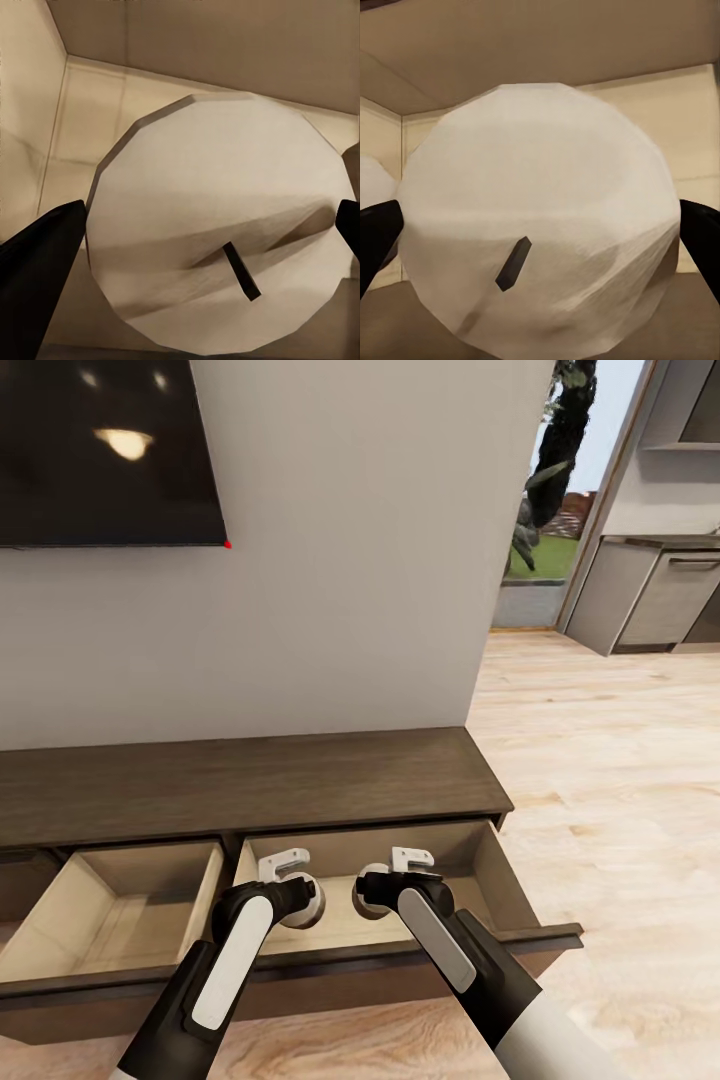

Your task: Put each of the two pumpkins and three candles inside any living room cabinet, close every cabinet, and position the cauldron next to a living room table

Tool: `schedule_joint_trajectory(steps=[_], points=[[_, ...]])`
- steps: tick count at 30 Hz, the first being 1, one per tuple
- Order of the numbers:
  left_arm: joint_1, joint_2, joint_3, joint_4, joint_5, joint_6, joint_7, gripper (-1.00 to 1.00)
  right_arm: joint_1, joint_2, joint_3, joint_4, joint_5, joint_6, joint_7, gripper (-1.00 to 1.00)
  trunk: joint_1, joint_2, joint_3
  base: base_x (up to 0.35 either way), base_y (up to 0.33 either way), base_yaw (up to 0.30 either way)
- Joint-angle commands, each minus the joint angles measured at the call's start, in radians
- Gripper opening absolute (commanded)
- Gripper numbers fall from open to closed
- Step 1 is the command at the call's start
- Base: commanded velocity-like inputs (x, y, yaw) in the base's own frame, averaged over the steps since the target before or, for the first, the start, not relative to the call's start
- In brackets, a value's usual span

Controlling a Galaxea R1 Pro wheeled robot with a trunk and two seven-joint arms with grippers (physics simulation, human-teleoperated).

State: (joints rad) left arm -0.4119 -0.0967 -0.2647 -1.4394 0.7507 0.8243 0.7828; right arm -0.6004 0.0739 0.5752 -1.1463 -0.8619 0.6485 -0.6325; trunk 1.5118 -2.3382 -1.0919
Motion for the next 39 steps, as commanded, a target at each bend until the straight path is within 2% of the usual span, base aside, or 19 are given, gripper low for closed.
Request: schedule_joint_trajectory(steps=[1, 5, 19, 39], points=[[-0.001, 0.0, -0.001, -0.001, 0.01, 0.001, 0.01, -1.0, -0.001, 0.0, 0.002, -0.001, -0.009, 0.0, -0.01, -1.0, 0.0, 0.0, -0.001, 0.009, 0.0, 0.0], [-0.001, 0.001, -0.001, -0.002, 0.009, 0.001, 0.01, -1.0, -0.001, 0.0, 0.002, -0.001, -0.009, 0.0, -0.01, -1.0, 0.0, 0.0, -0.001, 0.003, 0.0, 0.0], [-0.001, 0.0, -0.001, -0.001, 0.01, 0.001, 0.01, -1.0, -0.001, 0.0, 0.002, -0.001, -0.009, 0.0, -0.01, -1.0, 0.054, -0.098, -0.045, 0.0, 0.0, 0.0], [-0.001, 0.0, -0.001, -0.001, 0.01, 0.001, 0.01, -1.0, -0.001, 0.0, 0.002, -0.001, -0.009, 0.0, -0.01, -1.0, 0.054, -0.098, -0.045, 0.07, 0.0, 0.0]])
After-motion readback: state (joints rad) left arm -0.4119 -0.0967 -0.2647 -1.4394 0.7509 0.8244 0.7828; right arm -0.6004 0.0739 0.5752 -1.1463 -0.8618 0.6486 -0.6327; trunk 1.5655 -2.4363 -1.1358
